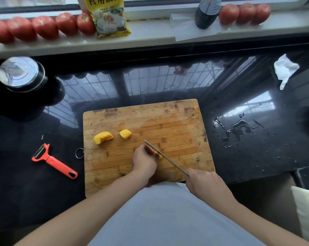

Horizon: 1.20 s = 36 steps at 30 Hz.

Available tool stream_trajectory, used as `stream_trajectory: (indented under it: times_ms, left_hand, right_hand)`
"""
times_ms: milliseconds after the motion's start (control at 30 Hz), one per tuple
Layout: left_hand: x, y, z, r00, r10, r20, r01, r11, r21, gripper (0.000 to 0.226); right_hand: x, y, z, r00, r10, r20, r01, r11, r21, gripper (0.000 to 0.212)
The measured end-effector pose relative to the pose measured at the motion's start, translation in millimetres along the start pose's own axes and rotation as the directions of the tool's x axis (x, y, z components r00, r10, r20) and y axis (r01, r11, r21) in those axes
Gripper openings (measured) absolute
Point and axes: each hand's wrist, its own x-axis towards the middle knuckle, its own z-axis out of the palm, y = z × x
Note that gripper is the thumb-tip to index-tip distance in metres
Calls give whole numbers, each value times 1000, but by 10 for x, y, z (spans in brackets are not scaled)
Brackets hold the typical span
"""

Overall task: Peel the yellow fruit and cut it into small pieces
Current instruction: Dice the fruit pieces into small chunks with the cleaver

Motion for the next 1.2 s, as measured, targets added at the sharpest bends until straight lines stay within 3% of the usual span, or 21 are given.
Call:
stream_trajectory:
  times_ms: [367,467,533,733,1200]
  left_hand:
    - [-54,57,-32,1000,22,2,-22,1000,0,15]
    - [-49,78,-29,1000,6,-4,-5,1000,25,18]
    - [-42,88,-28,1000,-1,-19,2,999,54,17]
    - [-66,94,-33,1000,-6,-13,7,996,88,15]
    - [-40,38,-19,1000,-17,0,17,999,45,10]
  right_hand:
    - [73,-100,-106,999,-6,34,6,1000,0,52]
    - [189,-189,-91,997,-45,69,46,999,-25,30]
    - [354,-283,-80,993,14,118,-23,997,76,18]
    - [480,-339,-226,995,76,58,-88,964,250,22]
    - [87,-179,-216,977,50,209,-65,996,63,16]
